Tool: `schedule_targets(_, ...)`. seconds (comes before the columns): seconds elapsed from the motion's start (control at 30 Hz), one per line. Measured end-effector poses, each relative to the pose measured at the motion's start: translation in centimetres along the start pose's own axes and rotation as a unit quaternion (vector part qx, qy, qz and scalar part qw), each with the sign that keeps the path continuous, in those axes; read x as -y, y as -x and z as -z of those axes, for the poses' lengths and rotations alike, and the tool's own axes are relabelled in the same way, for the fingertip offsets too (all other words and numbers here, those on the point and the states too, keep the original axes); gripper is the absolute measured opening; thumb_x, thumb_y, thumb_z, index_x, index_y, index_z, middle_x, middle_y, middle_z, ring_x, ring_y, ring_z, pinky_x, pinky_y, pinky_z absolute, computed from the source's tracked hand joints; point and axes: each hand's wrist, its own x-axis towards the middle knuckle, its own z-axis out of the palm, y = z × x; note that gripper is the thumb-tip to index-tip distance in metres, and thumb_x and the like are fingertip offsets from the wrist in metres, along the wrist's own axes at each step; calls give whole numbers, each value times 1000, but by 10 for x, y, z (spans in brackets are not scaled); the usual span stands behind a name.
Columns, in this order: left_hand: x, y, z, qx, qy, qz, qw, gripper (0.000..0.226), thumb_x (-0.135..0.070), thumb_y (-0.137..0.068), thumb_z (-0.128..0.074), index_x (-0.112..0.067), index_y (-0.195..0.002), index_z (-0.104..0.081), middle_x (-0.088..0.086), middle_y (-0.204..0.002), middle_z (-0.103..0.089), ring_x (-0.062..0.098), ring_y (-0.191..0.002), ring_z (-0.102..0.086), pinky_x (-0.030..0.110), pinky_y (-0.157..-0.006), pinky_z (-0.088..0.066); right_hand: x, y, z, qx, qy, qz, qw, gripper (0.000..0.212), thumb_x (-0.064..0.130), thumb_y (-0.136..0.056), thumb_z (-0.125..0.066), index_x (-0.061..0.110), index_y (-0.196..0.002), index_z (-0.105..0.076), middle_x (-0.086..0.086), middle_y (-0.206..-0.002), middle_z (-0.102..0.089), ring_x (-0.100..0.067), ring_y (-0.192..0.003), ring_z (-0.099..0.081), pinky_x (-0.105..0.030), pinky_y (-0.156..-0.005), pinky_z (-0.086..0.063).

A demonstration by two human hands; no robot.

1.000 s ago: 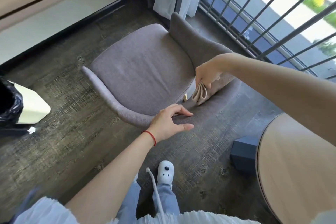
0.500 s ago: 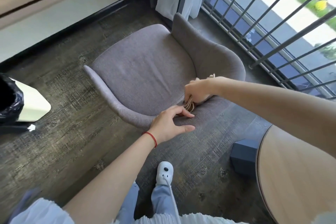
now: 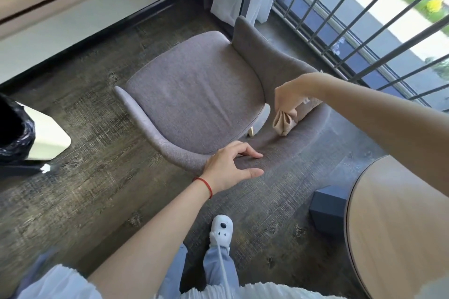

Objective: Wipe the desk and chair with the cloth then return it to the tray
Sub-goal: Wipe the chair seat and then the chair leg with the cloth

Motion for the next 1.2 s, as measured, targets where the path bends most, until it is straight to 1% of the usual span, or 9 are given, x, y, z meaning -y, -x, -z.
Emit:
schedule_targets(0.13,-2,1,1,-1,-5,-1,1000,28,-38,-69,-78,-32,-94,-67,-7,-109,-64,8,-107,-58,43,-100,-45,17,-4,-26,-66,-36,17,997,28,3,-80,-46,15,-89,-70,-6,-78,-60,-24,-70,-57,-27,-62,-45)
schedule_targets(0.33,-3,2,1,-2,-6,6,1000,28,-39,-68,-78,-33,-93,-66,-5,-107,-63,10,-107,-58,45,-99,-45,-4,5,-22,4,-182,87,979,24,-4,-67,-60,6,-85,-71,-1,-68,-57,-14,-68,-49,-27,-60,-38)
schedule_targets(0.53,-2,1,1,-5,0,7,1000,27,-44,-66,-76,-39,-89,-65,-7,-101,-62,8,-103,-59,46,-97,-46,-21,0,-31,-92,-88,32,991,20,6,-65,-42,12,-53,-57,-12,-62,-59,-24,-63,-51,-39,-58,-48)
schedule_targets(0.67,0,0,1,0,7,9,1000,28,-43,-66,-77,-38,-91,-66,-8,-103,-62,7,-105,-59,45,-98,-46,-27,-10,-20,-190,-82,-27,978,19,7,-79,-50,9,-73,-68,-13,-81,-61,-31,-68,-53,-38,-61,-47)
schedule_targets(0.77,0,0,1,0,7,14,1000,28,-43,-66,-77,-38,-91,-66,-8,-104,-63,7,-105,-58,45,-99,-45,-10,-15,-29,-139,-41,-38,989,20,12,-87,-50,13,-89,-70,-9,-92,-57,-28,-79,-56,-31,-63,-41)
schedule_targets(0.9,0,-1,0,-3,0,23,1000,28,-44,-65,-77,-40,-91,-65,-9,-104,-63,8,-106,-58,45,-99,-44,0,-7,-14,-58,-107,12,993,24,8,-82,-58,19,-61,-55,0,-67,-55,-18,-58,-50,-22,-50,-40)
schedule_targets(1.03,1,0,-1,-3,1,26,1000,29,-43,-65,-78,-39,-91,-65,-8,-104,-63,9,-106,-58,44,-99,-44,17,-6,-25,-85,-51,3,995,22,5,-85,-46,13,-74,-64,-7,-75,-53,-23,-57,-49,-24,-50,-40)
schedule_targets(1.13,-3,-2,1,10,26,30,999,27,-31,-70,-78,-31,-94,-67,-3,-105,-64,10,-103,-59,33,-99,-46,10,1,-18,-61,-82,11,995,12,6,-80,-56,11,-81,-67,-5,-70,-58,-16,-51,-49,-25,-53,-47)
schedule_targets(1.2,-10,-3,7,32,135,46,989,20,-17,-78,-73,-21,-97,-67,-1,-102,-66,9,-97,-60,16,-90,-48,1,5,-4,-110,-135,28,984,14,2,-72,-58,7,-77,-69,-7,-64,-57,-19,-56,-50,-25,-49,-47)
